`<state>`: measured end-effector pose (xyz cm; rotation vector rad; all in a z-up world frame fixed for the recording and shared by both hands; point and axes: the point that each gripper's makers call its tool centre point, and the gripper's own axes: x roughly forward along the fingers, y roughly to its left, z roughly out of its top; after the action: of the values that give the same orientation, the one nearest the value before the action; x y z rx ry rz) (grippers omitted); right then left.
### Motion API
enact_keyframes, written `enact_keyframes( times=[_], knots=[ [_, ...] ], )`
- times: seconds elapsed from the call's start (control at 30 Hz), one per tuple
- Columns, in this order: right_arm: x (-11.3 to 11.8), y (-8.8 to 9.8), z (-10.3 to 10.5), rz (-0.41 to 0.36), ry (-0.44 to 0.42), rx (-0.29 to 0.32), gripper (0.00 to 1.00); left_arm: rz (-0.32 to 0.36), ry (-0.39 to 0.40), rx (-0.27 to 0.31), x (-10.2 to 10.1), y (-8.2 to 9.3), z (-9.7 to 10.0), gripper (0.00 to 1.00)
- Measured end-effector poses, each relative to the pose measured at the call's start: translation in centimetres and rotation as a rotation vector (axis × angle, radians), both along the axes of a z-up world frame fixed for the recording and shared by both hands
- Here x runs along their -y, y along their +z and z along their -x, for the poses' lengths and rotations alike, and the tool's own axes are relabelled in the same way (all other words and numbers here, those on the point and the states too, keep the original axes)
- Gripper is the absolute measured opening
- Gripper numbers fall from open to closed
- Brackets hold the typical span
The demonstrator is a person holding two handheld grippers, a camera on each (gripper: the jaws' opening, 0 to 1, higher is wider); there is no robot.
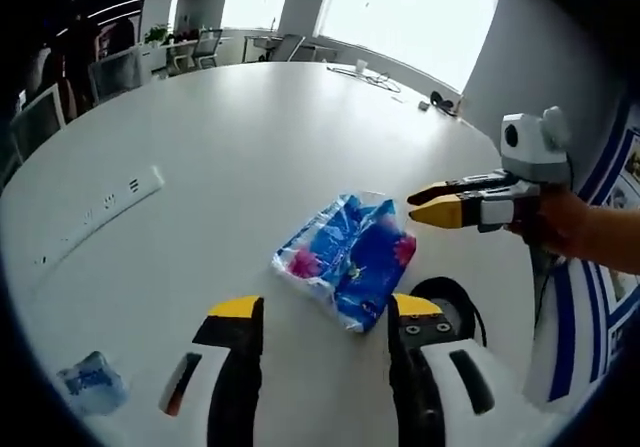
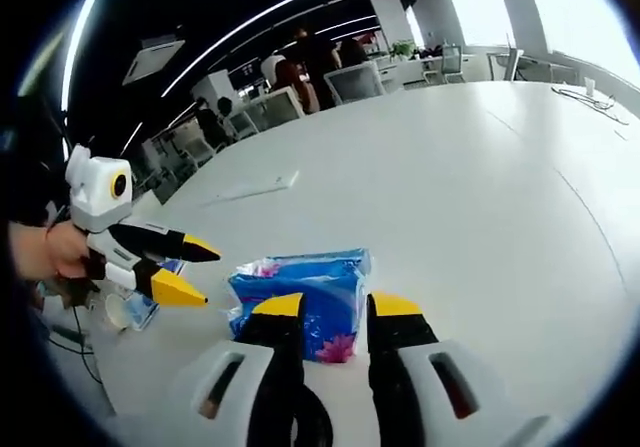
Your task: Arrange the tabletop items into an orderly group along one side of the table until the central work area is clear of visible clutter.
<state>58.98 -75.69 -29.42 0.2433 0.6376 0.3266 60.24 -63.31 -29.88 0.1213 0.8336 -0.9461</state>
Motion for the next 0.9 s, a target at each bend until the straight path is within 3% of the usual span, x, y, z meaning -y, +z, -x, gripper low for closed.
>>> enact_keyframes(
  times=[0.9],
  knots=[
    [-5.4, 4.2, -1.1, 0.007, 0.138, 0.061, 0.3, 0.051, 0.144, 0.067, -5.8, 5.1, -0.2, 0.65]
  ],
)
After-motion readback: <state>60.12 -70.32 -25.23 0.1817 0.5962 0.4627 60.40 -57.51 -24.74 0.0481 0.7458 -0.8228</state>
